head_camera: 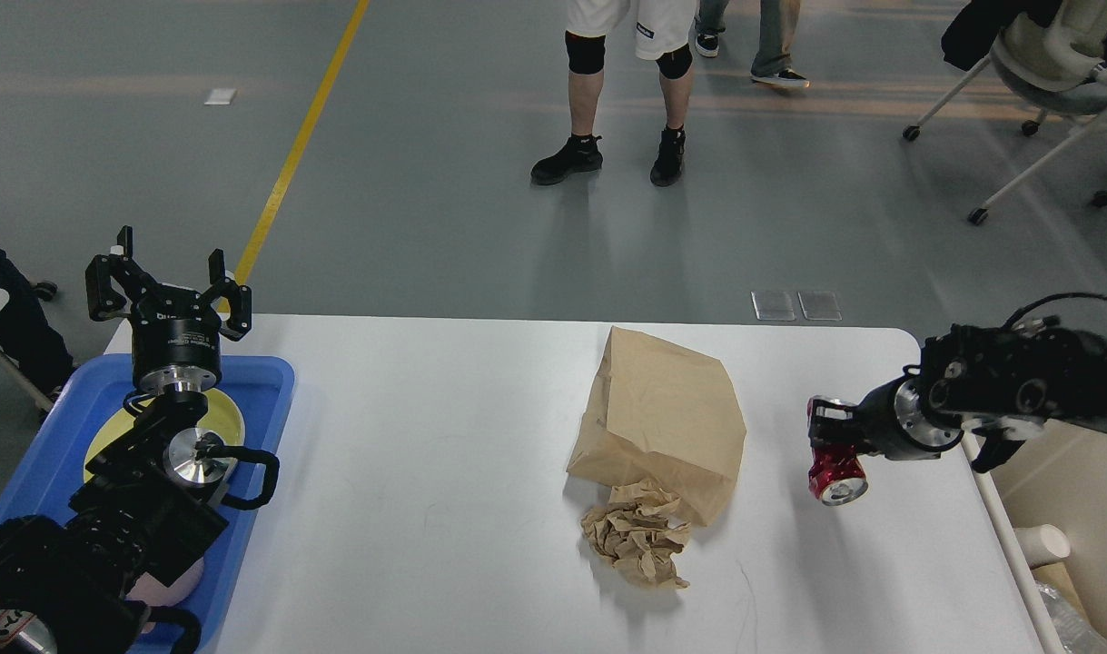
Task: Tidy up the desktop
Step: 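Lift the red can with the right gripper toward the bin, then release the red can into the white bin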
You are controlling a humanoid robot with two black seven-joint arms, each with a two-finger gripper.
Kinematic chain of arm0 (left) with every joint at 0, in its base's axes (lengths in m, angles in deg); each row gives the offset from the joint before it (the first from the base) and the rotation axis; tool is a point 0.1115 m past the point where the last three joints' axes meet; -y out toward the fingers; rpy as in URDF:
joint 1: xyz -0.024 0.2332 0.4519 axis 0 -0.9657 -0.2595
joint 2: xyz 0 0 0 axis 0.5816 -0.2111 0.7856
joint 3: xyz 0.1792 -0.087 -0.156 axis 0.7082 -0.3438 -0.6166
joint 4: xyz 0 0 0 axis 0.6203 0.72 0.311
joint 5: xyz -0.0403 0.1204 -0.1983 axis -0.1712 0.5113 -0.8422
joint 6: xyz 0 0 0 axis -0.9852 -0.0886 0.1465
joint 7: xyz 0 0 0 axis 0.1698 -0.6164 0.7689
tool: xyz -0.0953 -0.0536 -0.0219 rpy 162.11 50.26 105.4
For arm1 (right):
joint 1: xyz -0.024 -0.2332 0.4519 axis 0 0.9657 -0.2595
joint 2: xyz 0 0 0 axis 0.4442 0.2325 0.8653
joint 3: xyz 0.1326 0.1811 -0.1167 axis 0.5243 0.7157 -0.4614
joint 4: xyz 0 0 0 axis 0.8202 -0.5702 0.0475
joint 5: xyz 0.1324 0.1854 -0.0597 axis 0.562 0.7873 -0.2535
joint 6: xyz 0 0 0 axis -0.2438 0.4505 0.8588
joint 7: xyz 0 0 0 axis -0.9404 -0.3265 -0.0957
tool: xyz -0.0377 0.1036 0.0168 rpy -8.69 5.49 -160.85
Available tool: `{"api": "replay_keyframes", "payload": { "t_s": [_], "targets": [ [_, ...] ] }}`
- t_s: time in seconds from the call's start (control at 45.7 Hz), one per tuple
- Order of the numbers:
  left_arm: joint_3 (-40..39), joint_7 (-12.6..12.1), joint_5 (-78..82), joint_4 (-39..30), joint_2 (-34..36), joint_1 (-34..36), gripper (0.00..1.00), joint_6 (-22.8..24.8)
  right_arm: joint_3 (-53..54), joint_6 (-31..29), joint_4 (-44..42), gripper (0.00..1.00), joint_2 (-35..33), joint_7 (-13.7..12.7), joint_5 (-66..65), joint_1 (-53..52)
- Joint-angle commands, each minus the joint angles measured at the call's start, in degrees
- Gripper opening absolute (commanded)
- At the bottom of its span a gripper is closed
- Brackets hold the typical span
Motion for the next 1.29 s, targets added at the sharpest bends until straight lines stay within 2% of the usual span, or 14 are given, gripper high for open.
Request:
{"api": "replay_keyframes", "payload": {
  "t_s": [0.0, 0.109, 0.197, 0.35, 0.525, 0.635, 0.81, 0.853, 0.875, 0.897, 0.919, 0.985, 1.116, 1.269],
  "targets": [
    [0.0, 0.0, 0.01, 0.0, 0.0, 0.0, 0.96, 0.03, 0.01, -5.28, 4.52, 0.0, -6.79, 0.01, -0.09, -10.21],
    [0.0, 0.0, 0.01, 0.0, 0.0, 0.0, 0.96, 0.03, -0.16, -12.22, 4.44, 0.0, -11.02, 0.01, -0.01, -18.82],
    [0.0, 0.0, 0.01, 0.0, 0.0, 0.0, 0.96, -0.05, -0.16, -15.04, 4.0, 0.0, -13.74, 0.01, -0.01, -24.45],
    [0.0, 0.0, 0.01, 0.0, 0.0, 0.0, 0.96, 0.03, -0.69, -15.93, 2.86, 0.0, -16.82, -0.07, -1.06, -31.23],
    [0.0, 0.0, 0.01, 0.0, 0.0, 0.0, 0.96, 0.03, -5.78, -13.91, -6.36, 0.0, -16.65, -0.07, -0.54, -28.78],
    [0.0, 0.0, 0.01, 0.0, 0.0, 0.0, 0.96, 0.03, -6.93, -8.12, -10.67, 0.0, -16.74, -0.07, -0.01, -20.44],
    [0.0, 0.0, 0.01, 0.0, 0.0, 0.0, 0.96, -0.05, -6.58, 7.53, -16.39, 0.0, -16.83, 0.1, 0.08, -2.25],
    [0.0, 0.0, 0.01, 0.0, 0.0, 0.0, 0.96, 0.03, -5.8, 11.74, -18.93, 0.0, -16.48, 0.28, 0.08, 5.29],
    [0.0, 0.0, 0.01, 0.0, 0.0, 0.0, 0.96, 0.03, -5.27, 12.28, -19.9, 0.0, -16.39, 0.36, 0.08, 7.24],
    [0.0, 0.0, 0.01, 0.0, 0.0, 0.0, 0.96, -0.05, -4.65, 12.55, -20.95, 0.08, -16.21, 0.37, 0.08, 9.0],
    [0.0, 0.0, 0.01, 0.0, 0.0, 0.0, 0.96, 0.03, -4.04, 12.64, -22.09, 0.26, -15.95, 0.37, 0.08, 10.76],
    [0.0, 0.0, 0.01, 0.0, 0.0, 0.0, 0.96, 0.03, -1.93, 13.6, -26.74, 1.0, -14.28, 0.45, 0.08, 15.86],
    [0.0, 0.0, 0.01, 0.0, 0.0, 0.0, 0.96, 0.03, -0.25, 13.52, -35.8, 1.0, -9.1, 0.45, 0.08, 26.32],
    [0.0, 0.0, 0.01, 0.0, 0.0, 0.0, 0.96, 0.03, -0.25, 13.43, -38.28, 1.0, -7.68, 0.45, 0.08, 30.03]
  ]
}}
